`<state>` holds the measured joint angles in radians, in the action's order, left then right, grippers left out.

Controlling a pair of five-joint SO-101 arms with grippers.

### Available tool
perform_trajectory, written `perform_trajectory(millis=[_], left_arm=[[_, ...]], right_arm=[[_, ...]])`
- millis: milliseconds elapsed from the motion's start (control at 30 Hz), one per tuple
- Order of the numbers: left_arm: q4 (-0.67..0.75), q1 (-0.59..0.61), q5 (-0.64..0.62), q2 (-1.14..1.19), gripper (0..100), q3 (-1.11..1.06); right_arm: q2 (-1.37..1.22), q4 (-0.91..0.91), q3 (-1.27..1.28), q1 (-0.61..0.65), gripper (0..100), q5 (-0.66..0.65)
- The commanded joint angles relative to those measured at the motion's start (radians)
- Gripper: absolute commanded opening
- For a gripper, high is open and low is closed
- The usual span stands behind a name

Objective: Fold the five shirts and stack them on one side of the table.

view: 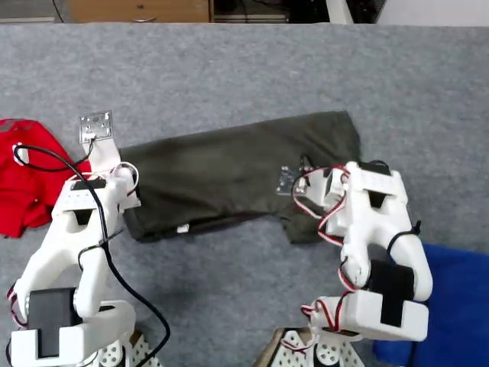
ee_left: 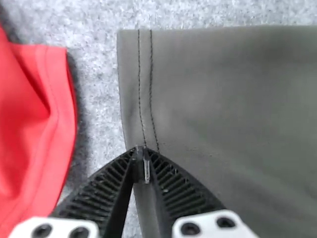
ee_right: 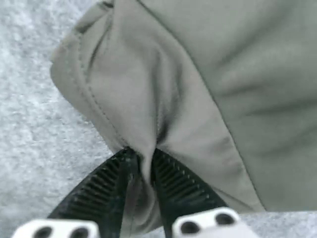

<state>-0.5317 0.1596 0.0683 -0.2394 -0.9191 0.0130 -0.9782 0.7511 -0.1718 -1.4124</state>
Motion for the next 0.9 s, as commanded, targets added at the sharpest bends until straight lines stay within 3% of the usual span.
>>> perform_trajectory(millis=[0, 233, 400, 867], left_arm=[[-0.006, 0.008, 0.002, 0.001, 2, 0.049], [-0.006, 0.008, 0.002, 0.001, 2, 0.049], [-0.006, 0.008, 0.002, 0.001, 2, 0.049], [-0.005, 0.003, 0.003, 0.001, 2, 0.049]], right_arm=[[-0.022, -0.037, -0.077, 0.021, 0.4, 0.037], [-0.031, -0.276, -0.4, 0.094, 0.4, 0.055], [-0.099, -0.293, -0.578, 0.156, 0.4, 0.081], [-0.605, -0.301, -1.173, 0.222, 1.5, 0.074]])
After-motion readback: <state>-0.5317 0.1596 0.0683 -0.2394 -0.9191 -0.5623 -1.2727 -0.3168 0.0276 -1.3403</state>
